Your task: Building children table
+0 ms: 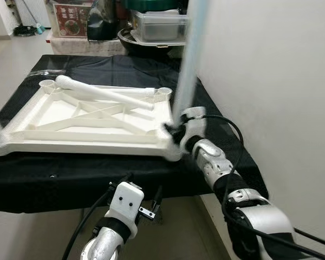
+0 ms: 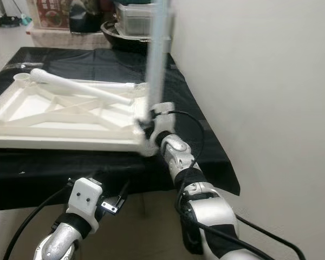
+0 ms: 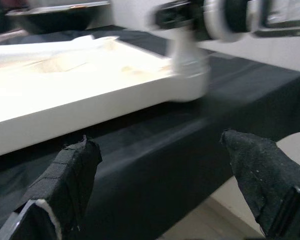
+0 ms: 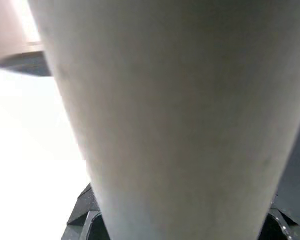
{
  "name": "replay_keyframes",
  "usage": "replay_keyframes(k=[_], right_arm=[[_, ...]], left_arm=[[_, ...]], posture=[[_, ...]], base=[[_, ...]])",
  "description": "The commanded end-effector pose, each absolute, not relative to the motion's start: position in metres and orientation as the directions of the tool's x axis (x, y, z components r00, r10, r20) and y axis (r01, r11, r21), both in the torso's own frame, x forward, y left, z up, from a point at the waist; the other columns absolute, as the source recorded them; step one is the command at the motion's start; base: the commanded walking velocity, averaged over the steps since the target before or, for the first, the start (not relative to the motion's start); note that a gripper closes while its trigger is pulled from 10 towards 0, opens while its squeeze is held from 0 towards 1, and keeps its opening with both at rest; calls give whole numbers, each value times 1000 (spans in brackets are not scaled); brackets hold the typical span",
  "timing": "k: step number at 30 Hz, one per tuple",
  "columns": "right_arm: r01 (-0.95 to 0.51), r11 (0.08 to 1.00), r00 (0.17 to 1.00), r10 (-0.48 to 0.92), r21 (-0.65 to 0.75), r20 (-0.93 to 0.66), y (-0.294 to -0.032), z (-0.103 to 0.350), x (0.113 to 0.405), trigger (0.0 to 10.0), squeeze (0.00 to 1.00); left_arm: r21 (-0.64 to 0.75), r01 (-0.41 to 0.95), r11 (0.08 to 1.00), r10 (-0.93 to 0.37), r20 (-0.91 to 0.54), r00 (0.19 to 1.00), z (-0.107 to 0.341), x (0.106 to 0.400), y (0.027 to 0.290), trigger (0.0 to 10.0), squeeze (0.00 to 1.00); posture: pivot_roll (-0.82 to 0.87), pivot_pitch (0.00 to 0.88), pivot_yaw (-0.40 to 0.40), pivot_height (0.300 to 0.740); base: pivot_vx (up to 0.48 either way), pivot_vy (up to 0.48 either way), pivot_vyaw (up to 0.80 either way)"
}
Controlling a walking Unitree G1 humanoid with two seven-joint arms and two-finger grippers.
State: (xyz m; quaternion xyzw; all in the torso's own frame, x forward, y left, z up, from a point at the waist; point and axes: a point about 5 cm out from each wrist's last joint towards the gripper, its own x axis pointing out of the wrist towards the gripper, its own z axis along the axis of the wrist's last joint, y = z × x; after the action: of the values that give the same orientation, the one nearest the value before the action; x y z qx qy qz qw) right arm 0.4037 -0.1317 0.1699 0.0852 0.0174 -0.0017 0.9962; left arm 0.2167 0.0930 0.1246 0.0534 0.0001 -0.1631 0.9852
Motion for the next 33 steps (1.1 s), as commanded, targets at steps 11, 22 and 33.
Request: replay_keyframes(k=[11, 22, 33], right_arm=[[370, 855, 928, -322, 362, -188, -112, 138, 385, 4706, 0], [-56, 933, 998, 48, 355, 31, -85, 166, 393, 10000, 0], [-759, 617, 645, 757, 205, 109, -96, 177, 383, 10000, 0]], left_arm=[[100, 333, 938, -333, -20, 943, 123, 216, 90, 10000, 0], [99, 336, 937, -336, -21, 942, 123, 216, 89, 10000, 0], [98, 335, 937, -335, -18, 942, 124, 218, 89, 10000, 0]], posture=[[124, 58, -101, 740], [113, 57, -97, 740], [110, 63, -98, 740]], base=[[0, 0, 0], [0, 0, 0], [0, 0, 0]])
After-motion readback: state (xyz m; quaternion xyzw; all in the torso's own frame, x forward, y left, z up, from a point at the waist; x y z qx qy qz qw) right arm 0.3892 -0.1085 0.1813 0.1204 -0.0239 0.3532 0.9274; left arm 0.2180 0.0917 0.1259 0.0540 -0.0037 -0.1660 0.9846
